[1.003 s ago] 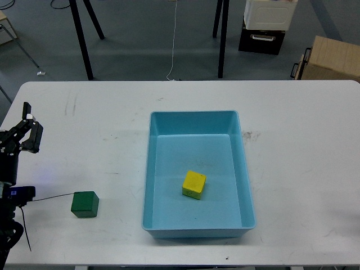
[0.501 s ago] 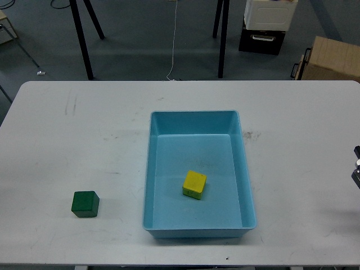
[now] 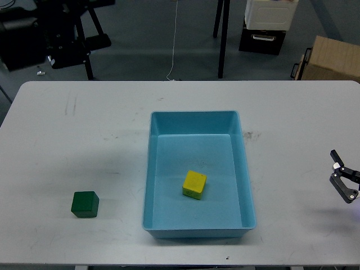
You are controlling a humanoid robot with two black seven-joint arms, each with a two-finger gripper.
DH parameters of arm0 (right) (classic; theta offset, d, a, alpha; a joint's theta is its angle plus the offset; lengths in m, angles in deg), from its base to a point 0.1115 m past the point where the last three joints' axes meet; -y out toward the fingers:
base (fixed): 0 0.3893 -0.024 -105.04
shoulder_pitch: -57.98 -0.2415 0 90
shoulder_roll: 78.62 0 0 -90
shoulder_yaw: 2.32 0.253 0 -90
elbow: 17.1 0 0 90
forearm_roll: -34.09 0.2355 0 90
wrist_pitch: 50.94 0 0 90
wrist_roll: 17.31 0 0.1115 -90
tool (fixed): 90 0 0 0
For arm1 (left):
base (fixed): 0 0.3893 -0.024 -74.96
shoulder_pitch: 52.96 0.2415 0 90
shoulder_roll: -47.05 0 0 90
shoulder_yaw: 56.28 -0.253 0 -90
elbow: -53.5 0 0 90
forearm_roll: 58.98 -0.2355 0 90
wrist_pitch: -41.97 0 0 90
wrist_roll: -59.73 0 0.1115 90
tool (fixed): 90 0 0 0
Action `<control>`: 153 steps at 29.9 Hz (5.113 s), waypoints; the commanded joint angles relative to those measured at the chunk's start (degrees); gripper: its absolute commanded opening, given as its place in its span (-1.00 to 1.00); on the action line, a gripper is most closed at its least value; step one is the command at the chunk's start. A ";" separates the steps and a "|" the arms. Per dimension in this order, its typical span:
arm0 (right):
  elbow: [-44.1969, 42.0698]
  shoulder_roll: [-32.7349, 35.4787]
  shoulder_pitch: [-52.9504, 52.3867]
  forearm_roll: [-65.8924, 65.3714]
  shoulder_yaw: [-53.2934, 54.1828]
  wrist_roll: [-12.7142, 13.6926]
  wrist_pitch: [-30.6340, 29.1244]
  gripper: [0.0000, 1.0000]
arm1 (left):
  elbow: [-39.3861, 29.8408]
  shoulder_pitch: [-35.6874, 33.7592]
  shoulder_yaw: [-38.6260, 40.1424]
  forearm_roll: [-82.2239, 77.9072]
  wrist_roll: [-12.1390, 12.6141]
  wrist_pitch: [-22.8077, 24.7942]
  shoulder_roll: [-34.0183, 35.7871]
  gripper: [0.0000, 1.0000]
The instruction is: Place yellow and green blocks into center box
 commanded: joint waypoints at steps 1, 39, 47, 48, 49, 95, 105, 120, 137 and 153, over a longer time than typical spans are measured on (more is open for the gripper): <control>-0.07 0.11 0.00 -0.10 0.30 -0.01 0.00 1.00 | -0.59 -13.32 -21.53 -4.26 3.41 0.00 -5.87 1.00; -1.21 -0.85 -1.84 -1.42 -1.89 0.08 0.00 1.00 | 5.99 -2.98 -45.84 -21.14 6.76 0.00 -17.39 1.00; -1.30 -0.85 -1.84 -1.51 -1.89 0.08 0.00 1.00 | 5.38 -2.81 -45.84 -21.58 6.76 0.00 -16.51 1.00; -1.30 -0.85 -1.84 -1.51 -1.89 0.08 0.00 1.00 | 5.29 -2.81 -45.84 -21.58 6.85 0.00 -16.25 1.00; -1.30 -0.85 -1.84 -1.51 -1.89 0.08 0.00 1.00 | 5.20 -2.81 -45.84 -21.67 6.85 0.00 -15.99 1.00; -1.21 -0.94 -0.26 -2.74 -0.58 -0.01 0.00 1.00 | 2.47 -28.65 -40.83 -10.77 8.25 0.00 -50.25 -0.99; -1.21 -1.03 0.09 -2.74 -0.84 -0.01 0.00 1.00 | 8.18 -23.12 -40.83 -10.69 7.02 0.00 -51.41 0.18; -1.04 0.64 1.23 -3.79 -0.05 -0.01 0.00 1.00 | 15.92 -20.12 -34.70 -10.34 6.41 0.00 -51.41 0.52; -1.04 1.70 0.70 -3.71 2.41 -0.27 0.00 1.00 | 29.99 3.85 27.51 -0.49 4.83 0.00 -30.76 1.00; -0.34 -0.15 0.18 -2.92 7.07 -2.55 0.00 1.00 | 21.13 48.66 84.83 10.76 4.30 0.00 -32.77 1.00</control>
